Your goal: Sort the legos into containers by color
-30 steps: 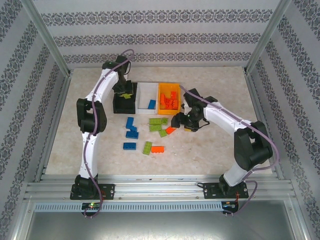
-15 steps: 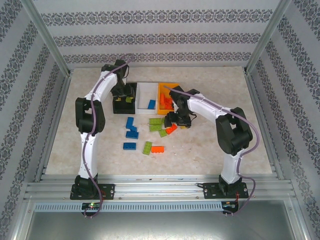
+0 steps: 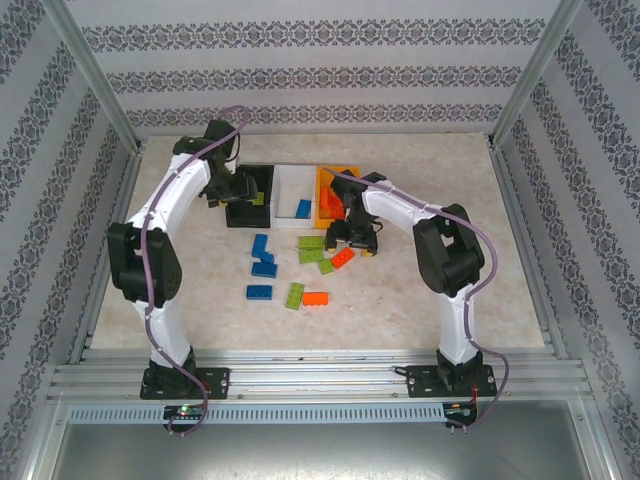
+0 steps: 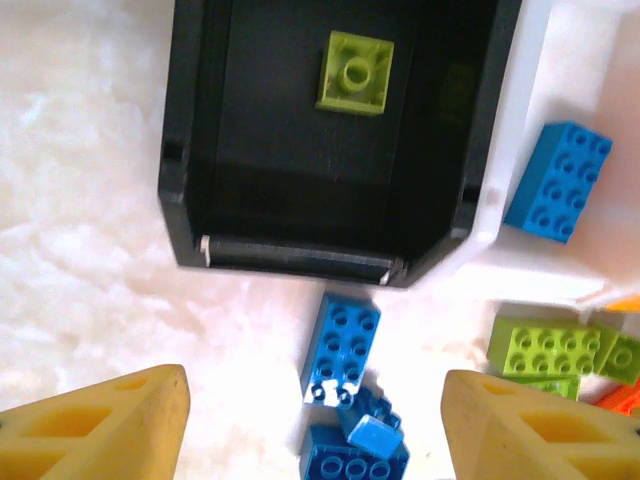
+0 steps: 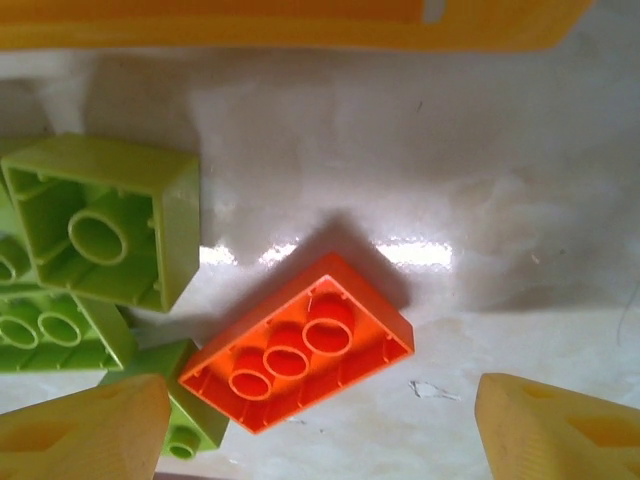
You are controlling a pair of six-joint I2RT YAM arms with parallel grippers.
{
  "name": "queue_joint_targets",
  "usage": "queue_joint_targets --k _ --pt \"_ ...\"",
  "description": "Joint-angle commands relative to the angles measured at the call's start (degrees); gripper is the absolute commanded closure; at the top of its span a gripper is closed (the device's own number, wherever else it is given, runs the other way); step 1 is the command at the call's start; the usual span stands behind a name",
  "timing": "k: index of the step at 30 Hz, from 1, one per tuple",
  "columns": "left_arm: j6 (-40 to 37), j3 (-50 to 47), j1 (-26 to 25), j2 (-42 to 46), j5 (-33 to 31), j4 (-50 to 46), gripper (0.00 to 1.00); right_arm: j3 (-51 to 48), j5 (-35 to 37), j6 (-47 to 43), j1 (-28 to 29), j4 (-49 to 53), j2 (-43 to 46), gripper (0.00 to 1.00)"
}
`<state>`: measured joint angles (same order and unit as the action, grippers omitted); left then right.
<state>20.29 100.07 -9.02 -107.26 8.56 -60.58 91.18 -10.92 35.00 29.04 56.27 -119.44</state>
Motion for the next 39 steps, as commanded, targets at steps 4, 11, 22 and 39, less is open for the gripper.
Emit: queue_joint_targets --k 4,11,22,39 --pt "2.2 -7.7 -0.9 7.3 -0.1 1.5 0.31 4.8 4.3 2.0 0.9 3.6 -4.7 0.19" --pt "2.4 -11.6 -1.4 12.3 0.0 1.3 0.3 8.6 11.3 -1.5 3.1 7.6 -8.1 0.21" --pt "2.7 -12.1 -2.2 13.1 0.6 2.2 0.27 -2.1 11.4 -2.1 3.3 5.1 -1.7 0.31" --pt "3.1 -16.3 -3.6 16.9 0.5 2.0 0.24 -7.3 7.4 -2.4 -0.6 -0.5 5.0 0.62"
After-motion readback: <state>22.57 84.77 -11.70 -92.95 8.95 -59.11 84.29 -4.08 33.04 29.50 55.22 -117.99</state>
